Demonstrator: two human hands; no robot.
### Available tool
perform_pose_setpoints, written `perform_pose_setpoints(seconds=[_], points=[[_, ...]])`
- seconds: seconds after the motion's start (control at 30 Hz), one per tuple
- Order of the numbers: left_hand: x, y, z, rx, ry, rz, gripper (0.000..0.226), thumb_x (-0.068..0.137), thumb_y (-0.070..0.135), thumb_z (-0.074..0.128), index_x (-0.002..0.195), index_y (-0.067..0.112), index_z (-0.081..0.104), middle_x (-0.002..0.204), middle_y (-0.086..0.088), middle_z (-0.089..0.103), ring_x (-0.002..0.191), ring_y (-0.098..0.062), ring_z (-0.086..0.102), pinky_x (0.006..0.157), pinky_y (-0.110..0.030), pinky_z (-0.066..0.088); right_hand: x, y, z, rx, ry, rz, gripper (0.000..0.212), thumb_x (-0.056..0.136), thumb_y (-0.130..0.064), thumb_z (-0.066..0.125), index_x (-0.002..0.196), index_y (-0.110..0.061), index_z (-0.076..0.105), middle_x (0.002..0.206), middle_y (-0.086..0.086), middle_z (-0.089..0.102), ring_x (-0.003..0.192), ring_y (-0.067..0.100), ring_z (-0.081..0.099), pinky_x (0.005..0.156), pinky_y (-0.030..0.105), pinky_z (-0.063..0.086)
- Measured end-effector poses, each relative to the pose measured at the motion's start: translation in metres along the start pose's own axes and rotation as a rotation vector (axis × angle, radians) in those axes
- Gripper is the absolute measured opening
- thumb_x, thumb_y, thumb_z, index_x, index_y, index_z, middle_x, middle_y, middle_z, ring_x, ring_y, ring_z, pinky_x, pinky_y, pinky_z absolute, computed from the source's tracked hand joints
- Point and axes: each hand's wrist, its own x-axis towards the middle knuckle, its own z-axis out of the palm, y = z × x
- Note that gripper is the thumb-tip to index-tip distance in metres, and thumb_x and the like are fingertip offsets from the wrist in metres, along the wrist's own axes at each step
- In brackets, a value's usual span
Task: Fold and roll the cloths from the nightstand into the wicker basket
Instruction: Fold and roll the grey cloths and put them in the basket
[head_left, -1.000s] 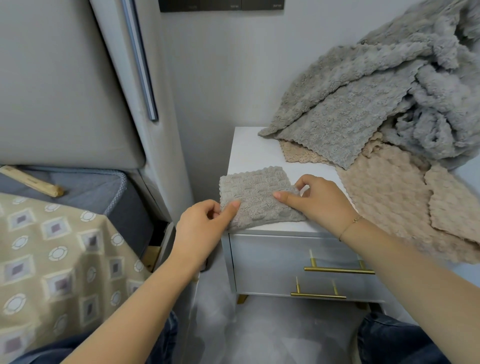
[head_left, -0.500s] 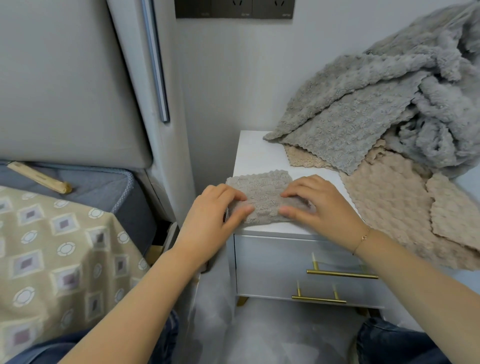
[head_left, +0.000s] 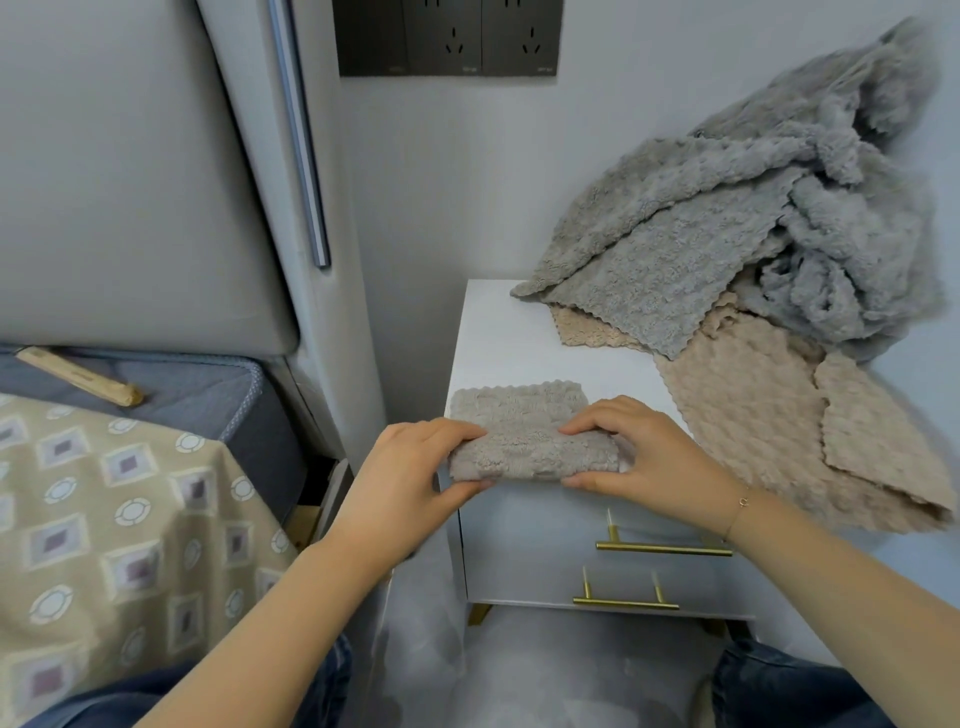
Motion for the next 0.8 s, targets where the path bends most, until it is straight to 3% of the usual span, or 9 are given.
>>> perform_pose_setpoints(seconds=[0.07,0.13,0.27,0.37,0.43,0.53,0.63,0.73,0.8], points=[[-0.004,0.007,-0.004,-0.077,-0.026,-0.088,0.046,0.083,0.054,0.062,0.123,0.034,0.048,0.107,0.023,0.059,0.081,-0.012,0.064,0.075,-0.005,0.036,-0.004,-0.004,-0.004,0.038,0.005,0.044,0.037,0.068,-0.056,0.071,0.100,-0.044,0.058,0.100,-0.021,0.060,0.099,-0.003,0.052,0.086,0.017,0.041],[-0.003,0.009,-0.005,-0.123,-0.042,-0.146,0.044,0.083,0.052,0.064,0.120,0.036,0.046,0.106,0.024,0.058,0.079,-0.009,0.064,0.071,-0.003,0.037,-0.006,-0.006,-0.006,0.105,0.030,0.079,0.038,0.066,-0.058,0.069,0.096,-0.038,0.062,0.097,-0.019,0.063,0.095,-0.002,0.056,0.082,0.016,0.043],[0.009,0.010,-0.006,-0.256,-0.035,-0.240,0.029,0.085,0.048,0.065,0.107,0.031,0.058,0.096,0.016,0.067,0.089,0.002,0.060,0.077,-0.021,0.049,0.000,-0.008,-0.006,0.211,0.098,0.157,0.033,0.068,-0.050,0.071,0.086,-0.023,0.063,0.077,-0.015,0.060,0.072,-0.001,0.052,0.066,0.012,0.039],[0.020,0.008,-0.007,-0.323,-0.096,-0.318,0.021,0.088,0.047,0.062,0.101,0.030,0.062,0.093,0.008,0.069,0.083,-0.004,0.061,0.079,-0.026,0.050,0.011,-0.007,-0.008,0.235,0.087,0.208,0.046,0.072,-0.054,0.067,0.069,-0.010,0.055,0.054,-0.012,0.040,0.052,0.004,0.035,0.052,0.019,0.027],[0.027,0.004,-0.005,-0.355,-0.129,-0.381,0.033,0.090,0.050,0.057,0.100,0.019,0.064,0.090,-0.002,0.068,0.080,-0.015,0.061,0.078,-0.031,0.050,0.019,-0.005,-0.009,0.246,0.073,0.254,0.057,0.073,-0.058,0.066,0.062,-0.007,0.043,0.053,-0.007,0.029,0.050,0.007,0.028,0.050,0.022,0.021],[0.036,0.000,-0.002,-0.316,-0.143,-0.449,0.053,0.091,0.055,0.050,0.098,0.004,0.062,0.079,-0.010,0.058,0.068,-0.014,0.049,0.062,-0.021,0.039,0.031,-0.003,-0.009,0.266,0.070,0.317,0.060,0.070,-0.059,0.067,0.062,-0.007,0.040,0.051,-0.007,0.027,0.047,0.005,0.026,0.049,0.021,0.020],[0.045,-0.002,0.002,-0.269,-0.107,-0.488,0.050,0.091,0.055,0.050,0.098,0.007,0.060,0.083,-0.002,0.058,0.071,-0.011,0.051,0.060,-0.017,0.037,0.040,0.002,-0.011,0.285,0.071,0.383,0.049,0.077,-0.048,0.072,0.079,-0.001,0.058,0.041,-0.013,0.037,0.040,0.003,0.036,0.045,0.015,0.025],[0.052,-0.003,0.006,-0.235,-0.057,-0.557,0.041,0.089,0.056,0.052,0.102,0.018,0.058,0.092,0.004,0.058,0.079,-0.008,0.055,0.061,-0.015,0.038,0.046,0.002,-0.007,0.238,0.087,0.414,0.044,0.079,-0.048,0.072,0.091,-0.008,0.058,0.053,-0.007,0.048,0.042,0.003,0.045,0.047,0.020,0.036],[0.056,-0.003,0.010,-0.204,-0.057,-0.570,0.048,0.090,0.057,0.050,0.085,0.009,0.058,0.076,0.001,0.049,0.065,-0.012,0.048,0.053,-0.021,0.031,0.050,0.002,-0.004,0.146,0.099,0.420,0.045,0.079,-0.053,0.070,0.089,-0.011,0.056,0.062,-0.003,0.047,0.050,0.010,0.046,0.049,0.025,0.035]])
